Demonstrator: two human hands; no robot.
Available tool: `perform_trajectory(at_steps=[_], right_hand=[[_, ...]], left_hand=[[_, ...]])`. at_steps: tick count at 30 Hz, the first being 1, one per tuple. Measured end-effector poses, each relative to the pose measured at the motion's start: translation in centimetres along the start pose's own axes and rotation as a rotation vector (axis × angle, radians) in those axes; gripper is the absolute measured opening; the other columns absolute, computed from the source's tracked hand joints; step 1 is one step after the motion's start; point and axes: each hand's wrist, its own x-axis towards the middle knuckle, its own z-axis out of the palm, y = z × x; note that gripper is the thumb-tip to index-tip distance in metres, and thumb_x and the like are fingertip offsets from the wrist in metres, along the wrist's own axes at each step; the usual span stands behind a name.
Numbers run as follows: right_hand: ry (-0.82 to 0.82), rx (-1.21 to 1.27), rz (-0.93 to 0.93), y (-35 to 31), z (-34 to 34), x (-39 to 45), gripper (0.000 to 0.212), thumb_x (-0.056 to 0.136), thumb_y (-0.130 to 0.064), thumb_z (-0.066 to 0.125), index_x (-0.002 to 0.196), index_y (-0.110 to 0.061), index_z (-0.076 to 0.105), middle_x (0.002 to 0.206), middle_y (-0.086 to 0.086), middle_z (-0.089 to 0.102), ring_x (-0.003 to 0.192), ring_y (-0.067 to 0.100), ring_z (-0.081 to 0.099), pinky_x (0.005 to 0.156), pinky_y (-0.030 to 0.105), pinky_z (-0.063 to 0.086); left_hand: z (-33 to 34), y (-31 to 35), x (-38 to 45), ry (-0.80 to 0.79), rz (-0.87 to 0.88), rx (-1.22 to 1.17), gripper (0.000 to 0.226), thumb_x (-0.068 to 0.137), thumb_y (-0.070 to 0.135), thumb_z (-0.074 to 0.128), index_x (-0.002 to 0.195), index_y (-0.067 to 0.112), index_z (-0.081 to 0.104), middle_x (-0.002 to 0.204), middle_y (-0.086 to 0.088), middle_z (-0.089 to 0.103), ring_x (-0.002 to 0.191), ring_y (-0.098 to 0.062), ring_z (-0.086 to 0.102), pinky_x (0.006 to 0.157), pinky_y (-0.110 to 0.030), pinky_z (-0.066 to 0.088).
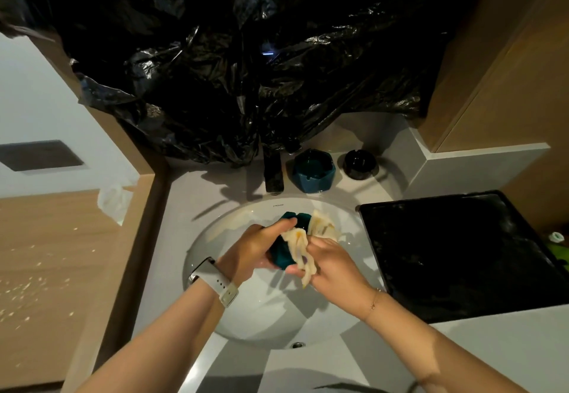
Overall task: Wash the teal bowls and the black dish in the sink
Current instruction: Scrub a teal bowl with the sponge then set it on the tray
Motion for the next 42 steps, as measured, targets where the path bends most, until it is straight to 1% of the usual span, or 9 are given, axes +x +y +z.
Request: perform_trajectory(at_steps=[6, 10, 13, 17, 24, 29, 34, 39, 42], right_hand=[[0.125, 0.468, 0.326, -0.5, 1.6, -0.9, 0.028, 0.088, -0.037, 0.062, 0.096, -0.01, 0.063, 0.093, 0.002, 0.066, 0.093, 0.018, 0.064, 0.084, 0.032, 0.053], [0.293, 0.956, 0.535, -1.5, 0.9, -1.2, 0.012, 0.091, -0.024, 0.062, 0.095, -0.014, 0.068, 0.085, -0.004, 0.075, 0.085, 0.009, 0.07, 0.073, 0.015, 0.051], [0.344, 1.102, 0.568, -1.9, 0.7, -1.2, 0.019, 0.093, -0.025, 0.059, 0.104, -0.012, 0.068, 0.093, 0.001, 0.076, 0.091, 0.013, 0.071, 0.078, 0.021, 0.052], [0.31, 1.099, 0.543, -2.4, 0.2, -0.8, 0.023, 0.093, -0.024, 0.059, 0.113, -0.015, 0.065, 0.103, 0.003, 0.074, 0.1, 0.016, 0.069, 0.086, 0.025, 0.053], [-0.153, 1.088, 0.34, -0.8, -1.6, -2.0, 0.048, 0.082, -0.007, 0.067, 0.126, -0.015, 0.051, 0.12, 0.003, 0.066, 0.117, 0.014, 0.06, 0.099, 0.028, 0.048], [0.095, 0.879, 0.374, -1.4, -0.7, -1.7, 0.016, 0.086, -0.013, 0.069, 0.1, -0.02, 0.064, 0.09, -0.004, 0.074, 0.091, 0.013, 0.07, 0.077, 0.024, 0.054], [0.358, 1.154, 0.554, -2.7, -0.2, -1.1, 0.017, 0.091, -0.024, 0.061, 0.099, -0.012, 0.069, 0.088, 0.008, 0.076, 0.084, 0.02, 0.073, 0.067, 0.023, 0.056], [0.372, 1.183, 0.564, -3.2, -0.1, -1.1, 0.017, 0.094, -0.027, 0.056, 0.093, -0.017, 0.069, 0.083, 0.003, 0.076, 0.081, 0.015, 0.073, 0.067, 0.022, 0.055], [0.31, 1.036, 0.463, -3.2, 0.6, -2.0, 0.011, 0.094, -0.021, 0.059, 0.096, -0.013, 0.066, 0.083, 0.0, 0.074, 0.085, 0.014, 0.071, 0.071, 0.021, 0.053]], left_hand=[[0.5, -1.6, -1.0, -0.204, -0.052, -0.034, 0.056, 0.083, 0.07, 0.057, 0.115, 0.026, 0.071, 0.118, -0.008, 0.071, 0.115, -0.027, 0.064, 0.107, -0.045, 0.047], [1.6, -2.6, -1.6, -0.191, 0.0, -0.132, 0.043, 0.086, 0.071, 0.046, 0.098, 0.041, 0.075, 0.105, 0.0, 0.074, 0.108, -0.026, 0.066, 0.099, -0.052, 0.052], [2.8, -3.0, -1.7, -0.211, 0.019, -0.29, 0.05, 0.085, 0.069, 0.052, 0.112, 0.031, 0.072, 0.118, -0.015, 0.068, 0.109, -0.036, 0.065, 0.093, -0.059, 0.053], [3.5, -2.8, -1.2, -0.254, -0.021, -0.438, 0.071, 0.08, 0.074, 0.058, 0.131, 0.024, 0.06, 0.136, -0.013, 0.06, 0.125, -0.036, 0.056, 0.096, -0.049, 0.047], [2.8, -2.1, -1.5, -0.357, -0.062, -0.613, 0.072, 0.09, 0.07, 0.034, 0.112, 0.016, 0.076, 0.119, -0.011, 0.071, 0.107, -0.027, 0.069, 0.092, -0.041, 0.054], [3.9, -2.1, -2.4, -0.315, -0.001, -0.458, 0.065, 0.092, 0.068, 0.037, 0.109, 0.017, 0.075, 0.104, -0.01, 0.075, 0.091, -0.021, 0.073, 0.071, -0.03, 0.057], [6.1, -3.5, -2.2, -0.193, 0.162, -0.327, 0.076, 0.08, 0.082, 0.046, 0.139, 0.034, 0.049, 0.133, 0.0, 0.064, 0.126, -0.018, 0.058, 0.105, -0.042, 0.046], [5.9, -3.5, -3.0, -0.185, 0.166, -0.333, 0.071, 0.082, 0.078, 0.047, 0.134, 0.03, 0.052, 0.128, -0.001, 0.067, 0.119, -0.017, 0.063, 0.105, -0.045, 0.047], [5.1, -2.8, -3.2, -0.275, -0.003, -0.434, 0.066, 0.089, 0.071, 0.039, 0.117, 0.021, 0.07, 0.113, -0.005, 0.074, 0.1, -0.018, 0.071, 0.086, -0.036, 0.055]])
